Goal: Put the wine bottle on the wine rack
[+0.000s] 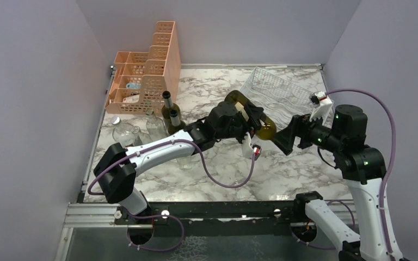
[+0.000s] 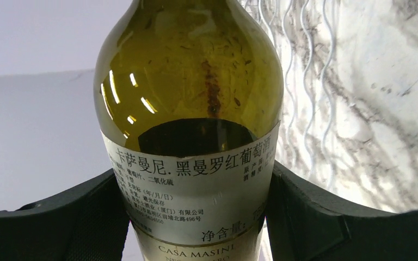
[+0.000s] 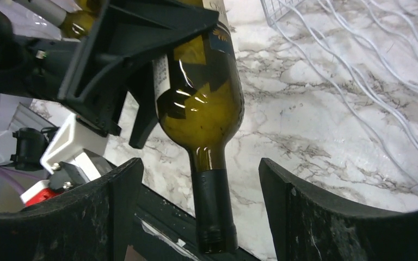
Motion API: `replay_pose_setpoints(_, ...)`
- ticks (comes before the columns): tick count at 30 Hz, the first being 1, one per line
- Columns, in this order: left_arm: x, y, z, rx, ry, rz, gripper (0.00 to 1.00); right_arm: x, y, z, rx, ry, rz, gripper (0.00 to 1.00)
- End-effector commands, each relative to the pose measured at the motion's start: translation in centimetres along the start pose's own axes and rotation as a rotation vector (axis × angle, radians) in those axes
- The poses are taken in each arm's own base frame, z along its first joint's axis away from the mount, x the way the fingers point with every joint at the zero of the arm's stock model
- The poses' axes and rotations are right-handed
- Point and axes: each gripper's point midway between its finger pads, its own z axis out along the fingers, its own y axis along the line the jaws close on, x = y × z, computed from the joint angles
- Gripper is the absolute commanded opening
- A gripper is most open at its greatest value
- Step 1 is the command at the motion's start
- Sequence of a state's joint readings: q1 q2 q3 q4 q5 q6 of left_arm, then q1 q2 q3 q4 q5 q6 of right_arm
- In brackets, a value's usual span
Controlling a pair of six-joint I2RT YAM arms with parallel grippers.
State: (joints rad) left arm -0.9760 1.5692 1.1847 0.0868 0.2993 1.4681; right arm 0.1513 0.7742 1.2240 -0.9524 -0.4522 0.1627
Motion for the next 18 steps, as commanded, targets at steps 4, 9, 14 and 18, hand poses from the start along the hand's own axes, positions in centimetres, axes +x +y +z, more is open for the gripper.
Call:
replay_pose_setpoints(4,-1.9,7.8,-1.7,-0.118,-0.039,0.309,0.00,2.1,0.6,1.4,-0.087,0.066,0.020,0.73)
replay_pose_setpoints(9,-2.4,8.1,-1.4,-0.114,-0.064,0.341,0.00,4.0,0.8,2.8,-0.146,0.139,0.069,0.64)
replay_pose_setpoints(14,-2.7,8.1,-1.3,-0.113,-0.081,0.341,0.00,4.9,0.3,3.9,-0.146,0.176,0.097,0.58)
replay_pose_setpoints(18,-2.6,8.0,-1.3,-0.108,-0.072,0.353,0.00,5.2,0.3,4.4,-0.164,0.184,0.110,0.56)
